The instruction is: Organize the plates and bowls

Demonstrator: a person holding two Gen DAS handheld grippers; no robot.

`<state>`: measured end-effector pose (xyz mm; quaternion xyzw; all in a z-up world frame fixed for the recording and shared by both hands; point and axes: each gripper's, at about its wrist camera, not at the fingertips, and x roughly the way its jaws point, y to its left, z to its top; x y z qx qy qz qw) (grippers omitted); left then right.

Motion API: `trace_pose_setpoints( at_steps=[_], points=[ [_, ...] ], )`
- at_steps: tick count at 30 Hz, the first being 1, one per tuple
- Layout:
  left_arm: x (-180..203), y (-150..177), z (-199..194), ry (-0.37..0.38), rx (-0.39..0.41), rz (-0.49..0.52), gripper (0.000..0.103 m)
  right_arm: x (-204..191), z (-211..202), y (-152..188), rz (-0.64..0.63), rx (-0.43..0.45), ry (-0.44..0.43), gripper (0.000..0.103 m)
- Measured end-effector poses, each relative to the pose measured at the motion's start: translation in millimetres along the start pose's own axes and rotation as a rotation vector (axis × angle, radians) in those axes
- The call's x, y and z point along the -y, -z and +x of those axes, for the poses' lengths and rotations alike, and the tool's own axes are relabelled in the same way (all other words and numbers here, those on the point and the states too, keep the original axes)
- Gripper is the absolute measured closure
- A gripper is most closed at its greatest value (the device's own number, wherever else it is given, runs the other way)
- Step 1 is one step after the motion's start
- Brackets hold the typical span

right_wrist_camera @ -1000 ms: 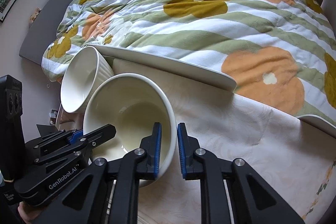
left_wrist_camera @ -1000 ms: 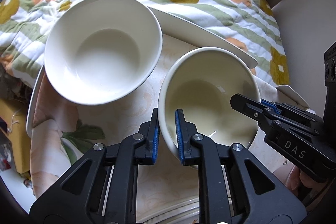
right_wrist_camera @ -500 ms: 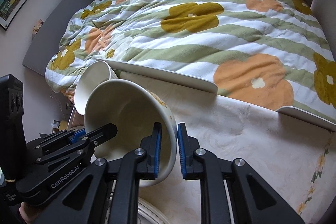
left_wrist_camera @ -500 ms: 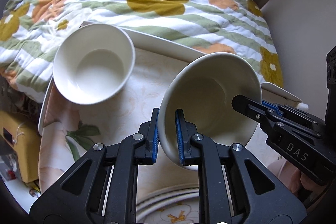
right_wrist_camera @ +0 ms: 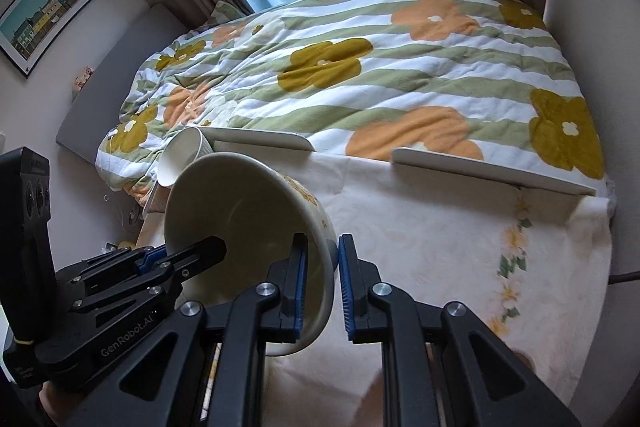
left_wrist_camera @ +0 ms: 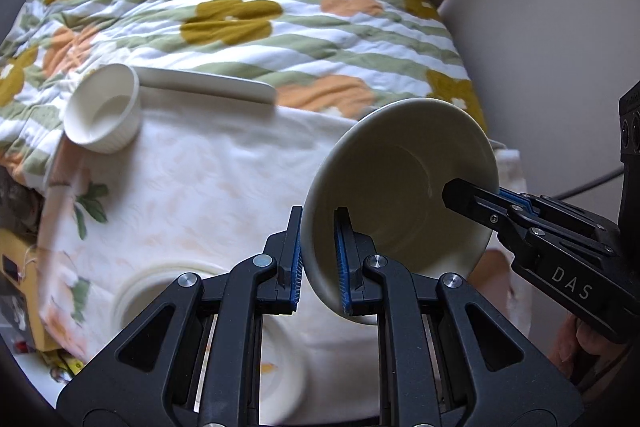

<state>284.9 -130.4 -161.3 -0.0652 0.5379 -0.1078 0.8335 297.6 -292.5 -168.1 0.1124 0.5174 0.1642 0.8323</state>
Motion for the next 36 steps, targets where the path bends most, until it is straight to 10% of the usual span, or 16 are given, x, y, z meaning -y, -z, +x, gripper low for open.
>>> trace_pose_setpoints(
  at_steps=[12,36],
  points=[
    [106,66,23,0.068,-0.148,0.107,0.091,83,-52,88,0.112,-0.059,0.07,0.089],
    [134,72,107,0.035,-0.383,0.339,0.091,121,-5,140,0.375,-0.182,0.125,0.089]
  ],
)
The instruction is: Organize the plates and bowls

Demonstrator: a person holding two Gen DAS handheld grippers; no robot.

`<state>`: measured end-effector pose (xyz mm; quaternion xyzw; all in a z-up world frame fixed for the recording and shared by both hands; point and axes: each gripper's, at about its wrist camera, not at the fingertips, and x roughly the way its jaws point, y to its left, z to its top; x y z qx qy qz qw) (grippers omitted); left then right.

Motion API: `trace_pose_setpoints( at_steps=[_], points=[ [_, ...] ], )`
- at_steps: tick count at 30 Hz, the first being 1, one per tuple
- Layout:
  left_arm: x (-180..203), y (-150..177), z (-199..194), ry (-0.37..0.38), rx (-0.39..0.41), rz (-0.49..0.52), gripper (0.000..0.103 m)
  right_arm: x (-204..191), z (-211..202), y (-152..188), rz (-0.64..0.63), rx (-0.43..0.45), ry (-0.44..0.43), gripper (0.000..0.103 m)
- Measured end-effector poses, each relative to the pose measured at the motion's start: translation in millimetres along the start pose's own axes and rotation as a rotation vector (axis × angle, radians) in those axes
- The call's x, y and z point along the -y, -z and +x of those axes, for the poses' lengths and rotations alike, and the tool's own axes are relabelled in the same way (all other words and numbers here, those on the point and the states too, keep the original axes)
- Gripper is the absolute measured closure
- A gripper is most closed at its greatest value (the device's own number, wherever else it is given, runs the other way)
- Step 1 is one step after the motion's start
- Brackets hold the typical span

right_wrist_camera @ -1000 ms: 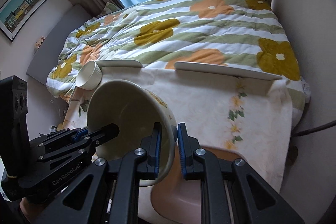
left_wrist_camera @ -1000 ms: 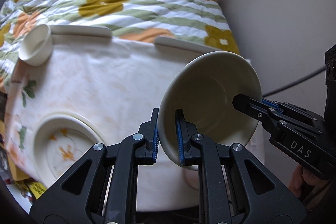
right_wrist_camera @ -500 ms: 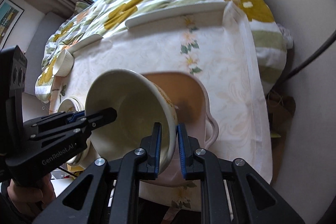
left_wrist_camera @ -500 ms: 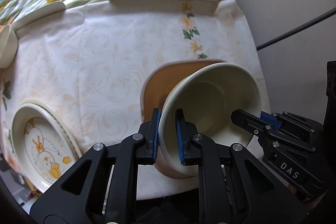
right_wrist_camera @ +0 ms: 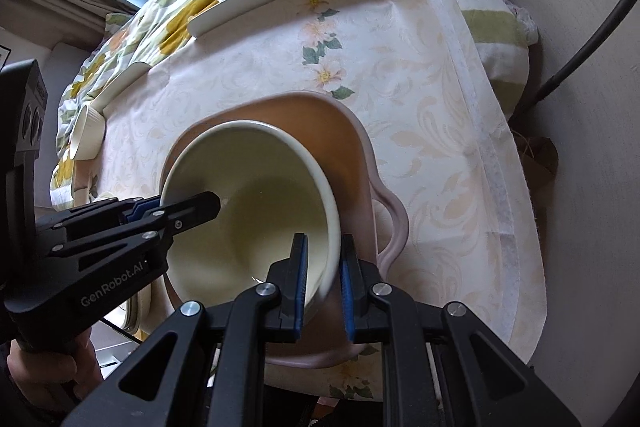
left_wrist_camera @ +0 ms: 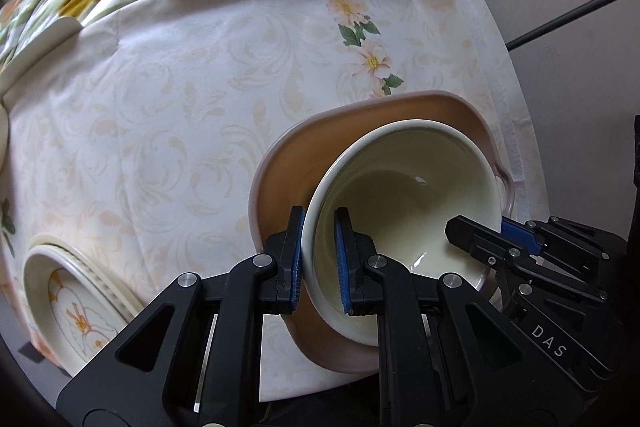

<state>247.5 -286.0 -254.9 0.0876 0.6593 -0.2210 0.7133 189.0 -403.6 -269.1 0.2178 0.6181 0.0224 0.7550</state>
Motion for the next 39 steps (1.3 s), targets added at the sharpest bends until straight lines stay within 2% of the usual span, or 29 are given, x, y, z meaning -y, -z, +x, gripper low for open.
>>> trace_pose_setpoints(
  at_steps=[11,13,28,33,37,38,39],
  points=[
    [12,-6,3,-0.061,0.02,0.061,0.091,0,2,1,0.012,-0.011,0.02,0.089],
    [15,-5,0,-0.073,0.025,0.068,0.088,-2,0,0,0.01,-0.006,0.032,0.089],
    [20,7,-33,-0.083,0.087,0.069,0.087,-10,-27,7,-0.045,0.025,0.063,0.089],
    [26,14,-64,-0.093,0.15,0.066,0.087,-14,-50,16,-0.08,0.071,0.044,0.089],
    [26,27,-98,-0.089,0.252,0.035,0.085,-20,-76,25,-0.144,0.142,0.013,0.089],
    [24,31,-108,-0.088,0.286,0.021,0.082,-22,-82,28,-0.165,0.164,0.008,0.089],
    [23,35,-117,-0.089,0.319,0.006,0.066,-25,-89,30,-0.188,0.187,0.004,0.089]
  ],
)
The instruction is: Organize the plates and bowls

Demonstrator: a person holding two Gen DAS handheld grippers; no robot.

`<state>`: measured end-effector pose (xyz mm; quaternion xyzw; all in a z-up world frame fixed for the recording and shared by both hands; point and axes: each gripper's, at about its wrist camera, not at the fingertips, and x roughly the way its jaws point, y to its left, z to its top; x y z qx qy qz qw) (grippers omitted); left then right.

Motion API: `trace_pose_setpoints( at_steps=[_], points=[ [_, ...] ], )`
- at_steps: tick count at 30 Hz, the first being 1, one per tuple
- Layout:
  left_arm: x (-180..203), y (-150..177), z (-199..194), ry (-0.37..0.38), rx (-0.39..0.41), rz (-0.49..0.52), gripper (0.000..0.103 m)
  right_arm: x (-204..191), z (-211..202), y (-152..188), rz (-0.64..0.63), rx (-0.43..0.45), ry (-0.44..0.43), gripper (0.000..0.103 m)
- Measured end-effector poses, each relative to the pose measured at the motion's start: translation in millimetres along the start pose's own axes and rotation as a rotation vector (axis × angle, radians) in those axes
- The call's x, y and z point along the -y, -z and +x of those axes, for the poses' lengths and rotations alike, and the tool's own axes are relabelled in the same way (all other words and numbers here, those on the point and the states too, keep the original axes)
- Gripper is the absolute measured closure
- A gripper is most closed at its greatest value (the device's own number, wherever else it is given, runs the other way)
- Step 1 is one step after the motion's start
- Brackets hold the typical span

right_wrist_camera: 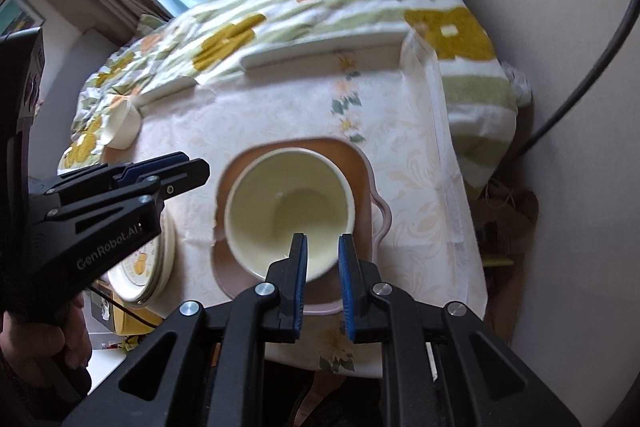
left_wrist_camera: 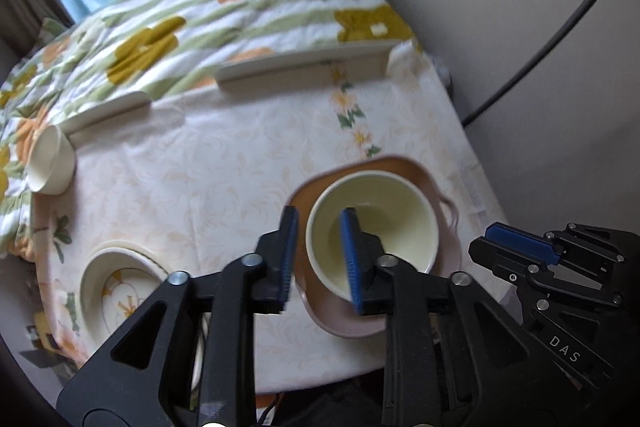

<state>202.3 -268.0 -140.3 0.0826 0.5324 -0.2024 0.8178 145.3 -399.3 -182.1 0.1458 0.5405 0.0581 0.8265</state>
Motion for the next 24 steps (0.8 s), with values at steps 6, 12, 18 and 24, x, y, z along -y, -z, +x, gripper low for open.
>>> trace_pose_setpoints(
  at_steps=[6,12,18,24],
  points=[
    [-22,15,-59,-0.128,0.204,-0.094,0.004,-16,-27,2,-0.14,0.125,-0.016,0.004],
    [-61,45,-105,-0.238,0.334,-0.271,0.004,-38,-26,-2,-0.291,0.182,-0.064,0.003],
    [-114,67,-132,-0.351,0.333,-0.412,0.004,-80,-19,-24,-0.431,0.207,-0.19,0.003],
    [-184,88,-145,-0.382,0.341,-0.588,0.004,-143,-5,-63,-0.533,0.193,-0.278,0.003]
  ],
)
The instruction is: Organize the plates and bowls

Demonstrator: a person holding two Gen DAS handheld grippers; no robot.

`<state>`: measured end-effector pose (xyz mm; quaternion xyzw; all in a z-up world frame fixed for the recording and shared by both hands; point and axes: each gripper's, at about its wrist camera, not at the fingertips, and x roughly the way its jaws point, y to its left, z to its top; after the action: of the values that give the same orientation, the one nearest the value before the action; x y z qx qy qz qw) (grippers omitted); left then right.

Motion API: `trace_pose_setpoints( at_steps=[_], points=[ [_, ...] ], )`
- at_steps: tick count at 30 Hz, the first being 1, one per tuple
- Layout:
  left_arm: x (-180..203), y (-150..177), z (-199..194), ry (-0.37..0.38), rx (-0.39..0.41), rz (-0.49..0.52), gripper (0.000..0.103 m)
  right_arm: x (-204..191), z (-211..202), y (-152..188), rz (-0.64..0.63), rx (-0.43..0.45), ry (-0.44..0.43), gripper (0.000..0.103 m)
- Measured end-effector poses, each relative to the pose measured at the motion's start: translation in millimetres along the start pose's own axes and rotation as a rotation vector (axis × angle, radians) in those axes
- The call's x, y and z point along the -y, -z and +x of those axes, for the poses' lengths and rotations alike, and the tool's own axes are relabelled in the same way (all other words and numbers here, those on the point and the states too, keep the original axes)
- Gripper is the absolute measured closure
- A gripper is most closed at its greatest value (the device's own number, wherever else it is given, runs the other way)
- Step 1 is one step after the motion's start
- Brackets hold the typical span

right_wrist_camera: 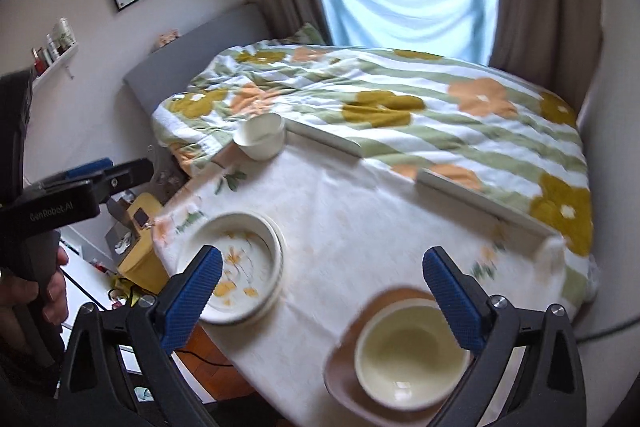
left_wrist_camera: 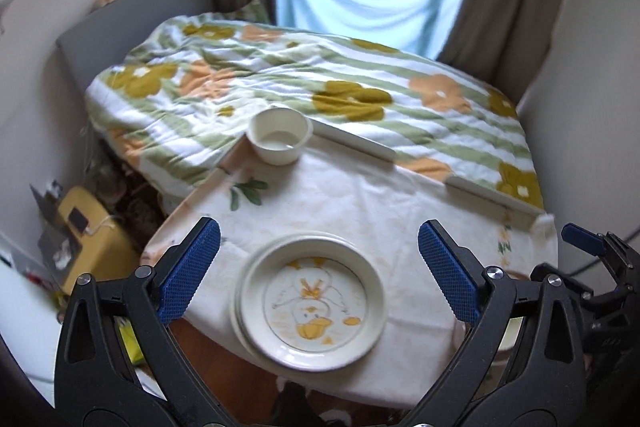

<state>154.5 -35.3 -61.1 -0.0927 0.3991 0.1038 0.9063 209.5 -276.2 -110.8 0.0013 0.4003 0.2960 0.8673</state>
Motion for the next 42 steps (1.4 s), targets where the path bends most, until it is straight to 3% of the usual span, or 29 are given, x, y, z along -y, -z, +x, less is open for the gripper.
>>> trace_pose_setpoints(
  at_steps=[5,14,17,22,28,31,33,35,37,42],
  points=[
    [-46,-24,25,-0.012,0.001,-0.072,0.004,-24,32,-46,-0.038,0.057,0.01,0.003],
    [-99,-70,115,0.004,-0.047,-0.156,0.004,-53,149,-115,-0.037,-0.071,-0.072,0.003],
    [-113,-83,159,0.029,-0.087,-0.181,0.009,-57,196,-131,-0.03,-0.114,-0.08,0.005],
    [-124,-92,243,0.093,-0.209,-0.201,0.042,-53,276,-144,0.032,-0.222,-0.1,0.033],
    [-123,-89,309,0.137,-0.311,-0.174,0.066,-42,345,-139,0.099,-0.32,-0.108,0.057],
    [-126,-87,328,0.145,-0.335,-0.172,0.069,-41,361,-136,0.11,-0.35,-0.117,0.069],
    [-127,-86,336,0.139,-0.344,-0.167,0.07,-41,369,-135,0.113,-0.353,-0.122,0.069],
    [-127,-84,342,0.132,-0.351,-0.163,0.081,-42,374,-135,0.12,-0.357,-0.13,0.078],
    [-128,-85,343,0.125,-0.343,-0.161,0.083,-42,378,-135,0.125,-0.359,-0.136,0.085],
    [-126,-87,342,0.107,-0.332,-0.148,0.084,-42,378,-135,0.133,-0.348,-0.138,0.087]
  ],
)
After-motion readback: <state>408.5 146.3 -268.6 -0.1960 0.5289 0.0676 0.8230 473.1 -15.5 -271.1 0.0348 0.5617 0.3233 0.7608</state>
